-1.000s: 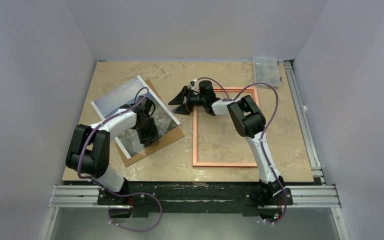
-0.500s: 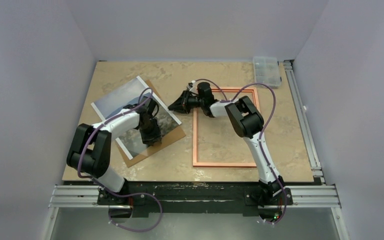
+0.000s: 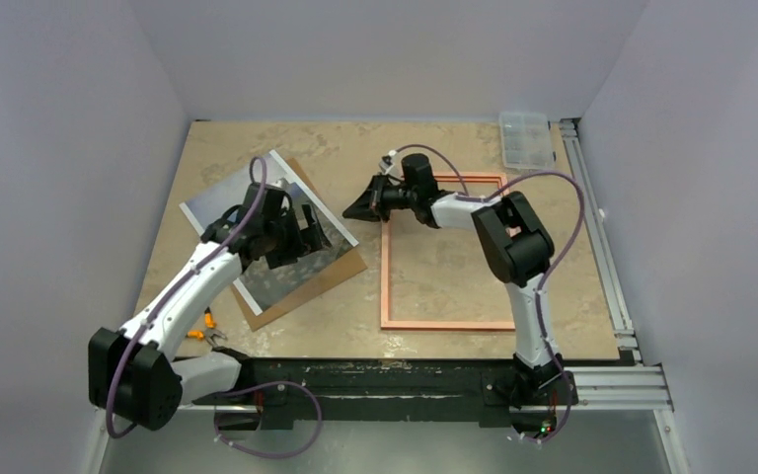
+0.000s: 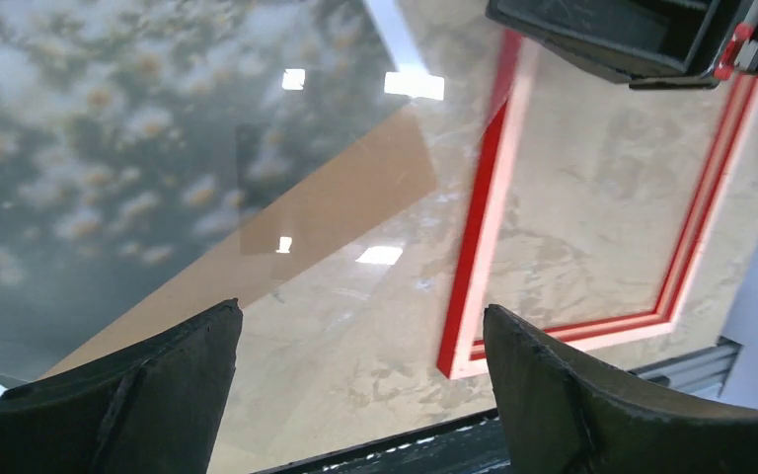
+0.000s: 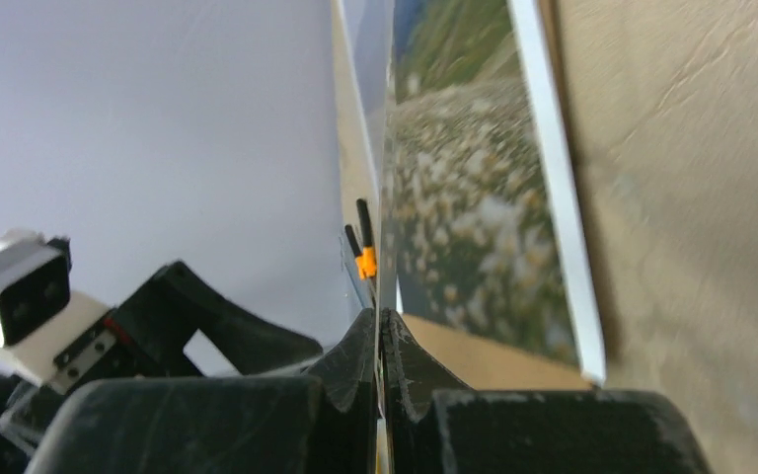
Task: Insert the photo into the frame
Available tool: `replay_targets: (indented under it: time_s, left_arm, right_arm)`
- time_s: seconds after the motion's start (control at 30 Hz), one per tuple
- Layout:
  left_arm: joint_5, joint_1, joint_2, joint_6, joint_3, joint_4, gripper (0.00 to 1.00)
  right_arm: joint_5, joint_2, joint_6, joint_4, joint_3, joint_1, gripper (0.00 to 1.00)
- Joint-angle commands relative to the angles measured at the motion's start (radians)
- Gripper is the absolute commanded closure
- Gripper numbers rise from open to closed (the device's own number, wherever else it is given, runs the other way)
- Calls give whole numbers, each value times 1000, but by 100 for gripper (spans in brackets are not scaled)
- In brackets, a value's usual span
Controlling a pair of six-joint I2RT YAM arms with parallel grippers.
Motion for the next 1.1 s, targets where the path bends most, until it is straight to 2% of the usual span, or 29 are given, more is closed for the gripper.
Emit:
replay_targets:
  time_s: [0.0,0.13,0.37,0.5,0.6,0.63,0.67,0.77,0.83,0.9,1.07]
  left_arm:
    - [49,-2,-105,-33,-7,62,10]
    - [72,-4,-136,-48,-16,84,10]
    - [94,-6,-132,-60,-42,112,10]
    - [97,-10,-125,-66,-61,127,10]
    - [99,-15,-114,-75,-77,142,10]
    - [100,-17,-109,-79,-81,144,10]
    - [99,-19,-106,-82,-86,147,10]
    - [94,-24,-102,-90,-102,150,10]
    - [87,-26,-105,-95,-113,144,10]
    - [74,-25,-110,-102,-124,130,10]
    - [40,-27,-120,-143,-174,102,10]
  right_arm:
    - [29,-230,-97,-20,-134,-68,100]
    - [48,-405,-164,-80,-291,-123,100]
    - [124,-712,-340,-352,-485,-258,100]
    - [157,-863,-399,-515,-589,-365,100]
    - [207,-962,-442,-614,-657,-401,100]
    - [221,-990,-453,-638,-674,-403,97]
    - [229,-1014,-472,-655,-688,-404,86]
    - [300,-1087,-500,-708,-716,-405,40]
    - [358,-1118,-520,-749,-711,-407,23]
    - [419,-1135,-553,-792,-681,-406,17]
    - [629,-1113,-651,-906,-552,-406,13]
